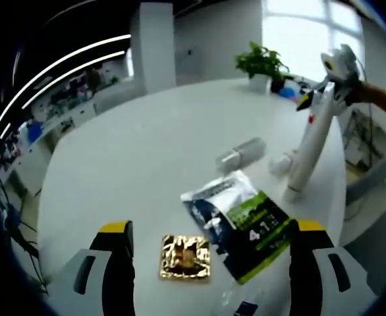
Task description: Arrange the skincare products in the storage area until every visible bottle or jar stands upright without overlapping.
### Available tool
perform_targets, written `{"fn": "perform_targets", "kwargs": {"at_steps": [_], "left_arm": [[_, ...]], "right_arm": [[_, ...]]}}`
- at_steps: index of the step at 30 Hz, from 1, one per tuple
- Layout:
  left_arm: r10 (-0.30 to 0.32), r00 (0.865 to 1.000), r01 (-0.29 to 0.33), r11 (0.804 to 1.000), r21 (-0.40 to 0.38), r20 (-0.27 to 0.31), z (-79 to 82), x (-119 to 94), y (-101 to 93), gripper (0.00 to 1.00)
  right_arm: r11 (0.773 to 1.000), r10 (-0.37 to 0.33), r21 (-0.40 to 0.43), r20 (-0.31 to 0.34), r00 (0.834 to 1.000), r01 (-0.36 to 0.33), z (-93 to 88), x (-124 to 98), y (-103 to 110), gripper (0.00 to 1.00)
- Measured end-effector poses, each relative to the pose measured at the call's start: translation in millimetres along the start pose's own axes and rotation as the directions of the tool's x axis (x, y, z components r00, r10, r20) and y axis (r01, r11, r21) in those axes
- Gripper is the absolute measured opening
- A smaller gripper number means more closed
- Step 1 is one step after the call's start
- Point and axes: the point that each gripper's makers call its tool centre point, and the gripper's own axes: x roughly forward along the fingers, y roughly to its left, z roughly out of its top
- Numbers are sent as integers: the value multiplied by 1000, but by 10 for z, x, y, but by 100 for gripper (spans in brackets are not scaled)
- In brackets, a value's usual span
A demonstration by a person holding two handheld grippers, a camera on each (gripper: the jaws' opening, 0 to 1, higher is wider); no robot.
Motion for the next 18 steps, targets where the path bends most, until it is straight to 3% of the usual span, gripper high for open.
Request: {"fn": "perform_targets", "kwargs": {"at_steps": [4, 10, 18], "left_arm": [[-12, 1000, 12, 1000, -13, -11, -30, 5, -9, 97], [-18, 1000, 18, 1000, -23, 15, 21, -7, -18, 97], [-44, 998, 45, 998, -43, 35, 61, -24, -58, 97]], "right_arm": [[999, 38, -35, -25, 999, -39, 88, 156, -9, 36], [991, 109, -77, -55, 993, -113, 239, 412, 24, 35], [958, 189, -190, -157, 969, -217, 331, 792, 208, 38]]}}
